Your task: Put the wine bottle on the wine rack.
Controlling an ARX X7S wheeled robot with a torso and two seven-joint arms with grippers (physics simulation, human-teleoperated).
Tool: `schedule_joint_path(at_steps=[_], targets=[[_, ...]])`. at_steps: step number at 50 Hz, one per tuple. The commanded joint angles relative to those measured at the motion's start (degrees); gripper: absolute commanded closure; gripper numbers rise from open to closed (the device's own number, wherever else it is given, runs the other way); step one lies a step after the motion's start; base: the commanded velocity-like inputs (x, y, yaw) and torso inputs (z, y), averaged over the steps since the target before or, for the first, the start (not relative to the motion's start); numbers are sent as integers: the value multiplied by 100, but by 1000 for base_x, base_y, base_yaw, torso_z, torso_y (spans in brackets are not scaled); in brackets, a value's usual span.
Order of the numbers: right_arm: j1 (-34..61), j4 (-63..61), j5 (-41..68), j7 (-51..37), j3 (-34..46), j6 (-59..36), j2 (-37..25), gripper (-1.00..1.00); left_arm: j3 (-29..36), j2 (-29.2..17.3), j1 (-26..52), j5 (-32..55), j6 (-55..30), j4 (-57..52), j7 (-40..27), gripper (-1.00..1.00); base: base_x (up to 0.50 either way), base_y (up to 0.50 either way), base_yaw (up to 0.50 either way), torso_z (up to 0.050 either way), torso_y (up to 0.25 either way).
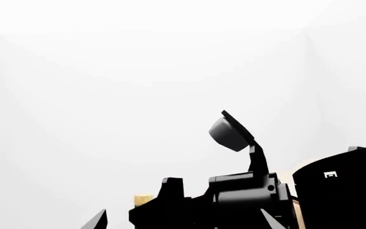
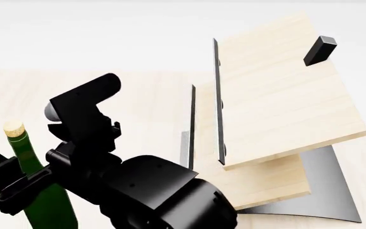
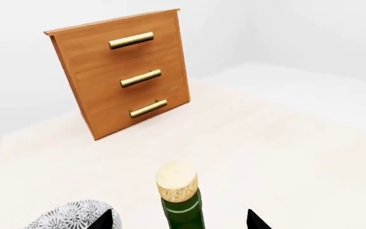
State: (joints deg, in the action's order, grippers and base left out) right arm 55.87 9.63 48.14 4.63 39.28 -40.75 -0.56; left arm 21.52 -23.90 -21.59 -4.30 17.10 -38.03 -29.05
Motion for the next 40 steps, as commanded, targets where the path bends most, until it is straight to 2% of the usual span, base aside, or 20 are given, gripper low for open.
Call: schedule_joint_path(at_steps=[1, 7, 14, 22, 37, 38, 40], targets=[[180, 386, 418, -111, 395, 549, -7, -100, 17, -14, 16, 12, 4, 20, -15, -100, 0, 0, 0, 0, 0], [214, 508, 524, -140, 653, 912, 16, -100, 23, -28, 4, 11, 33, 23, -31, -100, 0, 0, 0, 0, 0], [444, 946, 807, -338, 1499, 1609, 45, -100, -2, -58, -18, 48, 84, 35, -60, -100, 0, 0, 0, 0, 0], [804, 1389, 1215, -585, 2092, 2175, 43, -100, -9, -83, -30, 66, 112, 28, -79, -100, 0, 0, 0, 0, 0], [989, 1667, 1660, -673, 2586, 2699, -2, -100, 8, -101, -3, 82, 118, 55, -97, -100, 0, 0, 0, 0, 0], [979, 1632, 1669, -694, 2603, 2708, -18, 100, 10, -100, -4, 75, 114, 50, -99, -100, 0, 0, 0, 0, 0], [974, 1666, 1680, -677, 2637, 2740, -17, 100, 10, -105, -2, 81, 115, 48, -102, -100, 0, 0, 0, 0, 0]])
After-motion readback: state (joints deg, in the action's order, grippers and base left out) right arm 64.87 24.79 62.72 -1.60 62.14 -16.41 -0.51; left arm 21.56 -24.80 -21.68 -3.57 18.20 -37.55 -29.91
